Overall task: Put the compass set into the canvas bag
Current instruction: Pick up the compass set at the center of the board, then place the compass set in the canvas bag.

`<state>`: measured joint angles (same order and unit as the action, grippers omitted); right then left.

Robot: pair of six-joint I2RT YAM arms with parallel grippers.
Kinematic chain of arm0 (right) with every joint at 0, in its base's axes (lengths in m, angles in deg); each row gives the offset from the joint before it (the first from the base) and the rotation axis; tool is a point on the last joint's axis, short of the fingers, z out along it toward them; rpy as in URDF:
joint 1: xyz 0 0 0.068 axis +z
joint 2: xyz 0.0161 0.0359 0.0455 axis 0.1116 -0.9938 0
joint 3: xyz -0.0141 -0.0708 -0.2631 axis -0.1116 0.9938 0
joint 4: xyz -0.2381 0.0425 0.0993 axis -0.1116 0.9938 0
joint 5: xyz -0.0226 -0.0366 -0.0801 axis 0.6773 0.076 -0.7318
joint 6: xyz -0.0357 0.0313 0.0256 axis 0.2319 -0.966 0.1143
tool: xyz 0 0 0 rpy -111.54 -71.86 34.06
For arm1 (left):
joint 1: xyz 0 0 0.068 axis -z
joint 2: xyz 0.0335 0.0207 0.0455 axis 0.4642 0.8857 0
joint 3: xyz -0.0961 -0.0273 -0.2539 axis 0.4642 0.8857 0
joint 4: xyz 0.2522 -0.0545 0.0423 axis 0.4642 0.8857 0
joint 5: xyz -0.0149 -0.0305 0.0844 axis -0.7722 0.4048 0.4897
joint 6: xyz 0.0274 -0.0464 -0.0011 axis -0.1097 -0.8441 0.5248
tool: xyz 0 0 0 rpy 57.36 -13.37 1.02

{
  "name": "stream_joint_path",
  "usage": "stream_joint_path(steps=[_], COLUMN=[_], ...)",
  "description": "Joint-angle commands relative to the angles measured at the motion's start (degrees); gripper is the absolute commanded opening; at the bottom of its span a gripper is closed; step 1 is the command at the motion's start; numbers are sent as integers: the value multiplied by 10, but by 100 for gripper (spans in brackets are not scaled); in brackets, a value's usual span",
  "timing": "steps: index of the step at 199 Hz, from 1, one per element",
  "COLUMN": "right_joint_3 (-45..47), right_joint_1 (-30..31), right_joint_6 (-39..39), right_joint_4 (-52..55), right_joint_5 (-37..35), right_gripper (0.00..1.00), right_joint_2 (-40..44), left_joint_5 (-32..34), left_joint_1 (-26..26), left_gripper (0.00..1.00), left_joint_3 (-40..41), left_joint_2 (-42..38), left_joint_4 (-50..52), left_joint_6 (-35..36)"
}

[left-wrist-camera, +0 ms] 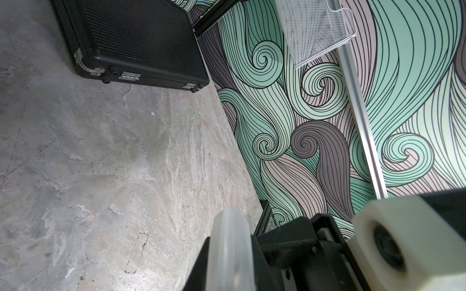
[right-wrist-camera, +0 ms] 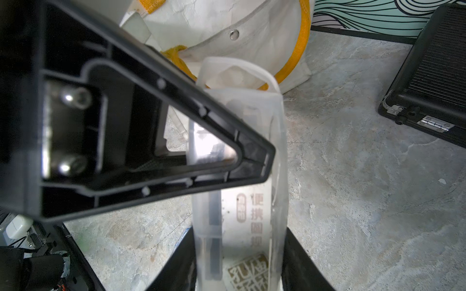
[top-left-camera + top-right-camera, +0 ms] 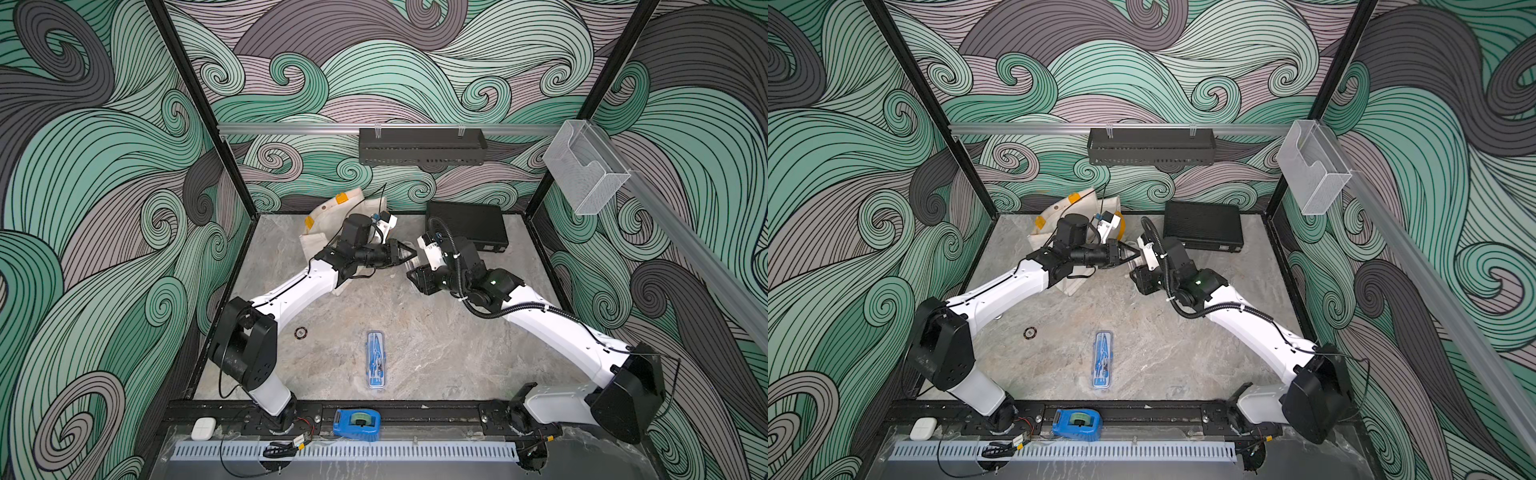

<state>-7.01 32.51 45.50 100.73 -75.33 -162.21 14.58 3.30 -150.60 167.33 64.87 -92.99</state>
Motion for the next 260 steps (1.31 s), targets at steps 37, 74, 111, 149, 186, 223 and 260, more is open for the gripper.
stream_joint_path(steps=[37, 74, 111, 149, 186, 223, 260], right_joint_3=[-14, 30, 76, 90, 86, 66, 42], right_joint_1=[-3, -2, -2, 0, 13, 55, 99], right_joint_6=[2, 11, 23, 7, -7, 1, 3], right_joint_4=[-7, -17, -29, -26, -22, 11, 25], right_joint_5=[-8, -37, -18, 8, 7, -19, -37], right_gripper=[73, 100, 100, 100, 100, 100, 100], right_joint_2=[-5, 32, 61, 37, 2, -40, -88], left_joint_5=[4, 96, 166, 317, 496, 539, 547], left_joint_1=[3, -15, -70, -100, -106, -108, -110], left_gripper=[15, 14, 14, 15, 16, 16, 15], left_joint_3=[-45, -96, -157, -256, -329, -368, -371], left_joint_2=[11, -2, -16, 1, 57, 138, 194], left_joint_4=[14, 97, 153, 261, 338, 385, 388], left_joint_6=[15, 88, 147, 242, 313, 327, 310])
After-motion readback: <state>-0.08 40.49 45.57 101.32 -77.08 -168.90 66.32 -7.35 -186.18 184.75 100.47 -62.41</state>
